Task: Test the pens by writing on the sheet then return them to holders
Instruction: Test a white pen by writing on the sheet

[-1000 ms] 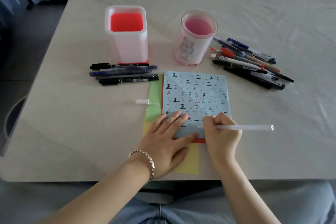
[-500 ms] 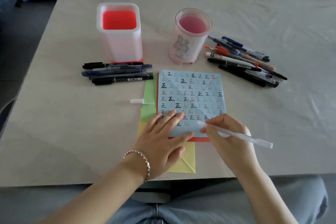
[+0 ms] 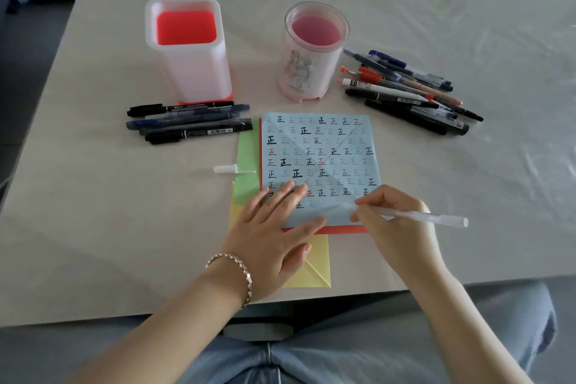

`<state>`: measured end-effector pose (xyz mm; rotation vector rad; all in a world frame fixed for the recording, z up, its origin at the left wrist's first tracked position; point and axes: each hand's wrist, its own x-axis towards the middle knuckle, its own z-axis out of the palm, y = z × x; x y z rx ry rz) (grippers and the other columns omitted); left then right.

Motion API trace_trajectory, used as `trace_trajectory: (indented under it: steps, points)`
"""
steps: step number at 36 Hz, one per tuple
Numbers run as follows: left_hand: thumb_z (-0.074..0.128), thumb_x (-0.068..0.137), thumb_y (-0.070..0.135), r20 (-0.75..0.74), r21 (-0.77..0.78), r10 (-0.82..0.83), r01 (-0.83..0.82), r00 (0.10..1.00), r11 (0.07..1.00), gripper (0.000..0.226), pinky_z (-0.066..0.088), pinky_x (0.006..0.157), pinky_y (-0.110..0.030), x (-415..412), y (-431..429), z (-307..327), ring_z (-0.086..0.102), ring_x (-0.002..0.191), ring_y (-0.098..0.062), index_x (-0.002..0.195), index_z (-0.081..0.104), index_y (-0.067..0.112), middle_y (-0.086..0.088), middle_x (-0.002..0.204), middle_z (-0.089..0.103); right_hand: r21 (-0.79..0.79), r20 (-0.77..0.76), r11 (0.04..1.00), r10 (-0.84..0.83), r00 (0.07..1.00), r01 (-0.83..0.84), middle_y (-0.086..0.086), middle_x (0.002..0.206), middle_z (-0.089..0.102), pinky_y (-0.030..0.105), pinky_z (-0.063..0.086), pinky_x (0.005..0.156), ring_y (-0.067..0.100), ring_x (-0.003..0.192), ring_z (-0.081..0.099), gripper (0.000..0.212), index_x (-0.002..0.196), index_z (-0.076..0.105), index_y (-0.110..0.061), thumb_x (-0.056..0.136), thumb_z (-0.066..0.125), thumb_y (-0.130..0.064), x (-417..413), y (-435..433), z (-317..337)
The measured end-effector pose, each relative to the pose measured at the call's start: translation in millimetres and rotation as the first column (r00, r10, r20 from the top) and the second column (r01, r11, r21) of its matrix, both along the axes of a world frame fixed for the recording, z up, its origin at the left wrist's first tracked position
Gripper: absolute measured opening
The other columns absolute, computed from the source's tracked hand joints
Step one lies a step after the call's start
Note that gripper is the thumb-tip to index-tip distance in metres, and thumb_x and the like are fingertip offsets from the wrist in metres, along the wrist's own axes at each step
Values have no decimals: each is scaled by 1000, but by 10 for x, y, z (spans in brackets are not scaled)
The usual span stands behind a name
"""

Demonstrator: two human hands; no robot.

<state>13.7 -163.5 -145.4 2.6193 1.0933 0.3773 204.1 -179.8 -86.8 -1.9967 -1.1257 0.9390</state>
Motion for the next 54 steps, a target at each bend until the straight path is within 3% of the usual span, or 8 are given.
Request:
trace_trajectory:
  steps: [19,22,26,33,37,43,49,54]
  points:
    - [41,87,33,11,3,-18,18,1000,1000,37,25,105,-48,6,2,-16,37,132,-31,122,51,30,-17,140,43,-37,10,998,-41,999,41,14,64,65,12,26,36,3,38,36,14,61,61,-7,73,58,-2,166,-89,71]
    - [41,87,33,5,-1,-27,27,1000,1000,37,24,106,-47,-1,1,-30,35,133,-31,123,51,30,-16,141,42,13,57,998,-65,996,65,6,60,66,12,28,39,3,41,40,18,59,60,-13,74,58,-3,181,-113,73]
    - [40,87,31,51,-26,17,-16,999,1000,40,25,106,-43,0,20,21,37,131,-25,127,45,28,-13,139,45,60,-112,993,-92,989,99,1,60,67,21,41,54,14,58,56,19,65,60,-11,78,56,3,113,-83,138]
    - [43,82,21,188,72,416,-435,890,898,38,44,80,-38,-202,401,220,49,99,-23,115,58,9,-9,111,63,87,-330,987,-97,939,132,2,56,67,8,44,56,5,56,59,17,71,54,-10,86,53,-2,-76,-10,211]
    - [77,67,2,69,83,456,-461,887,883,26,48,65,-41,-389,545,181,58,75,-34,92,70,4,-9,86,65,86,-367,991,-62,928,100,3,58,68,12,47,58,8,58,59,15,71,57,-8,85,55,-4,-155,23,226]
    - [75,69,-4,106,-92,448,-440,888,893,14,47,64,-37,-505,547,272,58,71,-33,78,69,4,-9,75,61,95,-375,993,-31,927,71,0,60,69,10,46,56,3,56,60,8,78,65,-7,84,60,-4,-236,29,238]
    - [64,83,6,385,-447,678,-516,626,731,15,46,69,-10,-501,406,552,62,68,-6,90,63,19,4,83,64,94,-446,989,-57,893,111,3,64,70,18,51,65,9,62,61,14,77,67,-12,85,58,-3,-267,39,256]
    - [62,81,-2,430,-848,870,-221,242,481,17,52,54,-17,-421,284,853,65,60,-6,88,63,14,2,70,65,142,-630,982,-7,776,124,9,65,69,20,52,65,14,64,63,13,80,64,-6,85,52,-5,-293,77,360]
